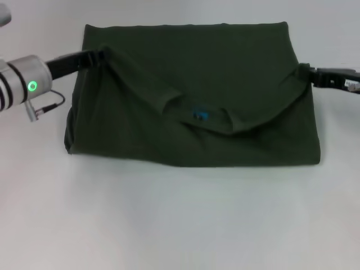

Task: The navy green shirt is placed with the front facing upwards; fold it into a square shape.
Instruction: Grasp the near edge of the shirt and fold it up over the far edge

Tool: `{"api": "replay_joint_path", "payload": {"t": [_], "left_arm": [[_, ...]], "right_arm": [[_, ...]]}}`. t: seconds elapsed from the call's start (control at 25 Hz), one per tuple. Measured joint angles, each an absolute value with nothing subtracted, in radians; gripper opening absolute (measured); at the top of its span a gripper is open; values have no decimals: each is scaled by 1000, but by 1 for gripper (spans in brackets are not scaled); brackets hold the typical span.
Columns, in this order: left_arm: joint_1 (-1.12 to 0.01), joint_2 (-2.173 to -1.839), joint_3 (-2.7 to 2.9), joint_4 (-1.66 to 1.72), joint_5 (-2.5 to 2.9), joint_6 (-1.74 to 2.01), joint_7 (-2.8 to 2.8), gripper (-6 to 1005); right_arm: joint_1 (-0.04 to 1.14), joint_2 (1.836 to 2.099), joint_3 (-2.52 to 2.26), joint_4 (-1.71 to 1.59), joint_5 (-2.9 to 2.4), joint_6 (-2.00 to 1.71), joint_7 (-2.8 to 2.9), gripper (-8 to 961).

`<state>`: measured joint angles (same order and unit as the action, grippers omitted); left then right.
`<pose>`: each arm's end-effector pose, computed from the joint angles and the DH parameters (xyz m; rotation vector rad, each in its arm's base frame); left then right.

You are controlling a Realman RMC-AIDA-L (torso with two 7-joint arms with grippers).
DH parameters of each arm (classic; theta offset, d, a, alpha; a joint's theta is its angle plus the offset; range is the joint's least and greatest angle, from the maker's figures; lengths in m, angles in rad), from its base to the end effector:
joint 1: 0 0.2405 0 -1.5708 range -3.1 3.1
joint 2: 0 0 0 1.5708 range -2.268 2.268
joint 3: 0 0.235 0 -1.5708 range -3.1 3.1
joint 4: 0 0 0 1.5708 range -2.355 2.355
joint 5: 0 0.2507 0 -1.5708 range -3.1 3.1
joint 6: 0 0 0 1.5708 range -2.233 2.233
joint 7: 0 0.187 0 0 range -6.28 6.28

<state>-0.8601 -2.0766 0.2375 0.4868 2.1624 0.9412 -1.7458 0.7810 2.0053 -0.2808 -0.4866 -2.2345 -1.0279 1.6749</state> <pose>-0.2490 0.5102 0.0074 -2.0107 -1.1636 -0.7548 0.2900 0.4875 0.0268 -2.1097 1.0726 0.5827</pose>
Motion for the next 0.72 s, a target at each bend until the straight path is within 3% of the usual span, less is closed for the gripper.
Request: {"api": "replay_joint_path", "payload": {"t": [0.24, 0.52, 0.72], "left_arm": [[-884, -2083, 238, 485, 2095, 863, -1688, 70], [-904, -2067, 239, 486, 2070, 824, -1686, 69], [-900, -2070, 239, 465, 2041, 774, -1654, 69]], "right_arm": [[823, 2003, -290, -478, -2214, -939, 1675, 97], [849, 1963, -340, -476, -2147, -921, 1721, 112], [858, 1965, -369, -433, -2145, -857, 1725, 122]]}}
